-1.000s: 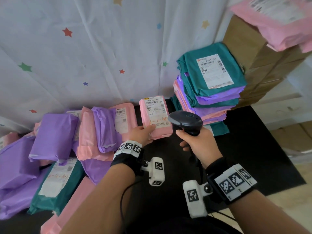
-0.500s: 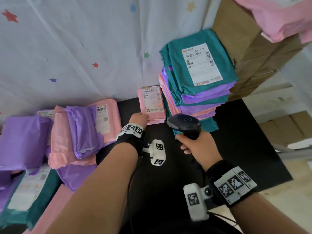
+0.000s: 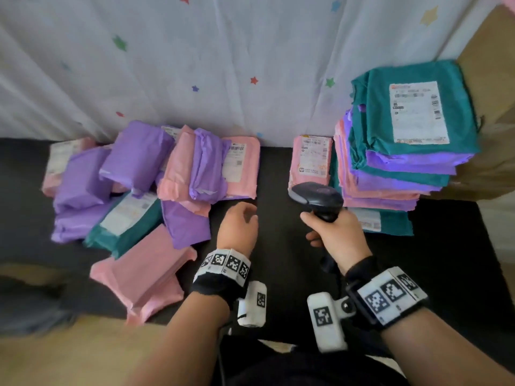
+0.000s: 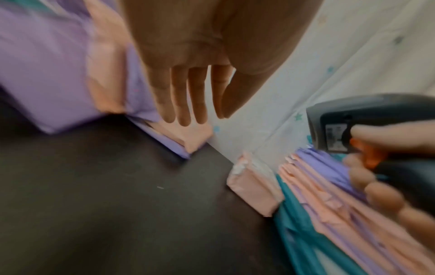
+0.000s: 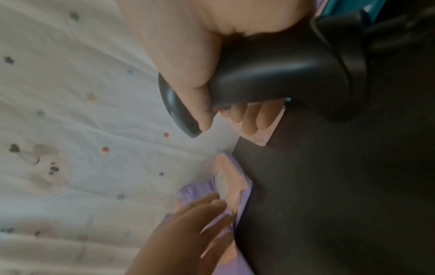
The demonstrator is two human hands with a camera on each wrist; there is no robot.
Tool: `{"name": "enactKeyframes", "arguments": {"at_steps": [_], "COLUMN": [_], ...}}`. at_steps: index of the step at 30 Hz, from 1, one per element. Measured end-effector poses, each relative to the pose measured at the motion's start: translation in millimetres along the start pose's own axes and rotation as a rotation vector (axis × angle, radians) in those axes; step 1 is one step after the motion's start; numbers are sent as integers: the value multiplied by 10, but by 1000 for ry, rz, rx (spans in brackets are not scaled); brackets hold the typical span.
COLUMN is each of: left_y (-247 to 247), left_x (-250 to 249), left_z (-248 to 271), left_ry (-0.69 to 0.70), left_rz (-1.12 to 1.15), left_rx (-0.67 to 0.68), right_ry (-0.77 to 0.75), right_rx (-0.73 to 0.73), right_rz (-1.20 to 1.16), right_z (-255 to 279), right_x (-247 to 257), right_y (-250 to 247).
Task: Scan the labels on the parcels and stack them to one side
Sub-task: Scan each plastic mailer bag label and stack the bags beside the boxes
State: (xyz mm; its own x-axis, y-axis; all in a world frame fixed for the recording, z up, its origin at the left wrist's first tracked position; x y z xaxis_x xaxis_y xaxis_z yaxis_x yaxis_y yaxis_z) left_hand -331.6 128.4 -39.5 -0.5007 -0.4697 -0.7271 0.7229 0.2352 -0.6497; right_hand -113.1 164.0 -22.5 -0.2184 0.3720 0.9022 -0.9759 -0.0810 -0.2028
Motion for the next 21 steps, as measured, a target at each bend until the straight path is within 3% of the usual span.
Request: {"name": "enactKeyframes", "arguments": {"at_steps": [6, 9, 13, 21], "left_y": [-864, -1223, -1465, -1502], "left_x": [679, 993, 1248, 1399], "left_z": [350, 423, 467, 497], "left_ry": [-17, -33, 19, 52], "left_rz": [-155, -379, -741, -903], "left_rx": [-266, -306, -215, -57], "right_ry": [-53, -68, -70, -73], "right_rx": [156, 200, 209, 157], "right_rz": [51, 61, 61, 66], "right_z": [269, 438, 646, 943], "right_x": [71, 105, 124, 109], "right_y": [694, 1015, 1351, 1559]}}
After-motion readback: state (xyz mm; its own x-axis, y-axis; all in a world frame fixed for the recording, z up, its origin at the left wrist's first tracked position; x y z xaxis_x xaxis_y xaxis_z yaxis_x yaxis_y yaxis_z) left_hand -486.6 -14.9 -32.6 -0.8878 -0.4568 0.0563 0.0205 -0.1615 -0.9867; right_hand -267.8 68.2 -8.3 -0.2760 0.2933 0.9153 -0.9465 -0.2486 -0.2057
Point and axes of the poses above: each hand's wrist, its own z-axis away from the middle knuckle, its own y-axis out of the palm, x = y × z, the point moved 8 cm from there along -z, towards the middle knuckle, and after that the axes turned 2 degrees about -x, right-handed, at the moved point
